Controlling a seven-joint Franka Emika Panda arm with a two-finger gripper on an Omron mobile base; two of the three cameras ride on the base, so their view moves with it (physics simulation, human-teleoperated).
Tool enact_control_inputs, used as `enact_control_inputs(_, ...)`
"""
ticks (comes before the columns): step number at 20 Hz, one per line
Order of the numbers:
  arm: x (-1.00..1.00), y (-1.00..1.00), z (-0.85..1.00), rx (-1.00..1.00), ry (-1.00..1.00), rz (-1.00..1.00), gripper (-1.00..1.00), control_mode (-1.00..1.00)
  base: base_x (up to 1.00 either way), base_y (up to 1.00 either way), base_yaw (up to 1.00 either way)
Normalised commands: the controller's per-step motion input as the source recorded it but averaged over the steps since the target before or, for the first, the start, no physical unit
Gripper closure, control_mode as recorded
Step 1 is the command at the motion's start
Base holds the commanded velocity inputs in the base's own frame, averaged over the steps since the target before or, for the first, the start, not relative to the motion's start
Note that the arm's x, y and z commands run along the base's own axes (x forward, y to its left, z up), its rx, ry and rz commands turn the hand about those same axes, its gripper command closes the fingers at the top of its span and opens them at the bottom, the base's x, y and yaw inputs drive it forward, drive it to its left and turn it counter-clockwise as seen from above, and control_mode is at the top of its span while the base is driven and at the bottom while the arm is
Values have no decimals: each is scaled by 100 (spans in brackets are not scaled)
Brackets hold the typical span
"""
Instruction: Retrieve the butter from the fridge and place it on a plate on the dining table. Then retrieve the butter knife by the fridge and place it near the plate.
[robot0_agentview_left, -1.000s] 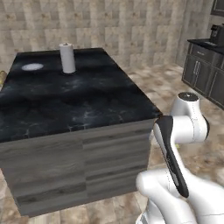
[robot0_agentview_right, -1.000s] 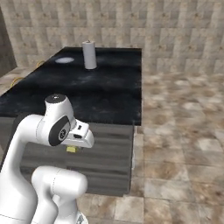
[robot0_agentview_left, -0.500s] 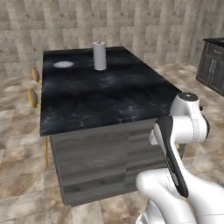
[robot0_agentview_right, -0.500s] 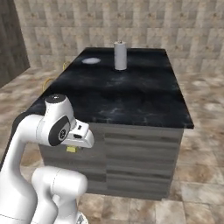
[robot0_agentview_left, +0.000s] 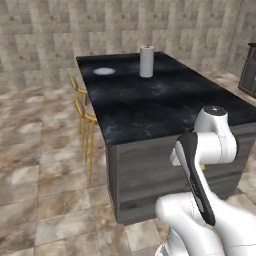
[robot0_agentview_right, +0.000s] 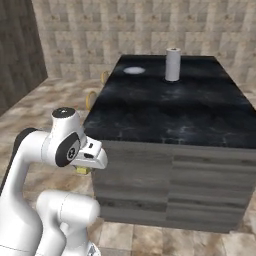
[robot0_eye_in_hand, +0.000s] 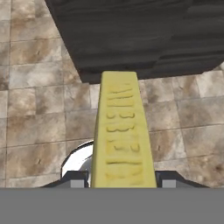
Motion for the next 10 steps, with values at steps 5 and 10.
enact_control_inputs(5,0,0,0,0,0,0,100,100,0,100,-16)
enact_control_inputs(10,0,0,0,0,0,0,100,100,0,100,-30)
